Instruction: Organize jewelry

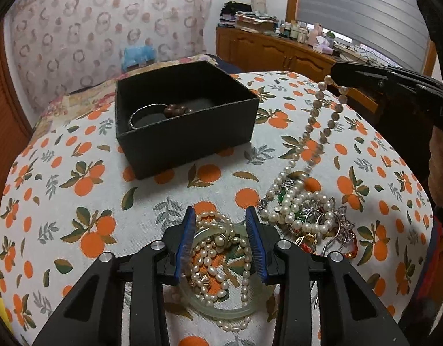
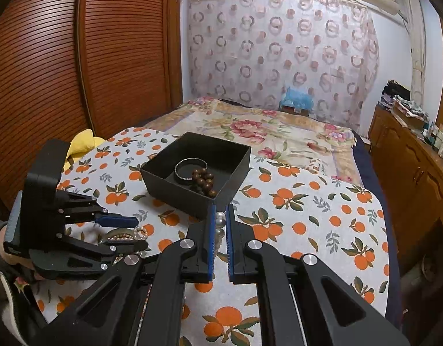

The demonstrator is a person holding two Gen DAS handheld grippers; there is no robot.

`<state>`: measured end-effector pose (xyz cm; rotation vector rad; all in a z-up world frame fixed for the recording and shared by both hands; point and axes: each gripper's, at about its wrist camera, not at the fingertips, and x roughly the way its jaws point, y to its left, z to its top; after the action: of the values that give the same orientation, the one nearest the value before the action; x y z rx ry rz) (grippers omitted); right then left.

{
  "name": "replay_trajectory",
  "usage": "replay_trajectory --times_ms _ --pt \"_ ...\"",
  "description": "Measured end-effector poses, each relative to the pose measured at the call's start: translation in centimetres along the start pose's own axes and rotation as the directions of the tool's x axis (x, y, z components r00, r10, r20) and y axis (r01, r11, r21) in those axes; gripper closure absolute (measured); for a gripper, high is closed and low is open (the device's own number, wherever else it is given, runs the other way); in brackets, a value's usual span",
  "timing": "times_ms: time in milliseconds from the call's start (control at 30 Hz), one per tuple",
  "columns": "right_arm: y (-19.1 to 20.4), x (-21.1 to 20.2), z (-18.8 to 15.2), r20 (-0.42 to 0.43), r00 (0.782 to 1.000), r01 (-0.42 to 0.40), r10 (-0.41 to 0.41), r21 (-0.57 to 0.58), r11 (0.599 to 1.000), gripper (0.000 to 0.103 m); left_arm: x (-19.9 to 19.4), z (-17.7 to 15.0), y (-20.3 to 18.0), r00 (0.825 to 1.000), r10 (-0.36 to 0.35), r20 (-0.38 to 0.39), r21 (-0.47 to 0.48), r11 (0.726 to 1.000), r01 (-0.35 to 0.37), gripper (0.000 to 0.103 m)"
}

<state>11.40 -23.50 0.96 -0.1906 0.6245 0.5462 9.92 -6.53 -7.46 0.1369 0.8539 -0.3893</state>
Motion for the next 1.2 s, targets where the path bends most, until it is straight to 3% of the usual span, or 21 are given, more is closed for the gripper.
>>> replay_trajectory --times_ms 67,133,333,533,867,1200 --pt "0.0 0.0 0.0 0.001 1.0 0.0 0.0 0.0 1.0 0.095 0.0 0.0 0.1 1.0 -0.005 -0.006 -0.001 1.0 0.005 0.091" --pt "0.0 0.0 0.0 0.001 1.0 -0.001 0.001 0.0 1.0 0.095 0.0 -0.1 0.4 1.0 -0.019 -0.009 -0.01 1.0 0.019 0.094" --pt "0.0 0.0 0.0 0.0 1.0 -0.001 0.001 -0.001 1.0 0.095 -0.5 -0.2 1.1 1.0 -0.017 0.0 -0.031 0.999 0.017 0.095" --pt "0.3 -0.3 0.2 0.013 1.0 -0.007 0.007 -0.003 1.0 0.095 -3.7 0.6 2.0 0.996 -0.026 0.082 -0.069 0.997 0.031 0.095" --pt "1.5 -2.8 3.0 0.091 0.996 -0.011 0.014 -0.028 1.0 0.095 -10.0 3.5 1.6 0.972 -0.039 0.234 -0.069 0.996 0.057 0.095" --pt "1.8 -4.5 5.7 0.148 0.989 -0.006 0.013 -0.047 0.999 0.095 -13.5 6.1 0.6 0.946 -0.026 0.323 -0.035 0.999 0.04 0.095"
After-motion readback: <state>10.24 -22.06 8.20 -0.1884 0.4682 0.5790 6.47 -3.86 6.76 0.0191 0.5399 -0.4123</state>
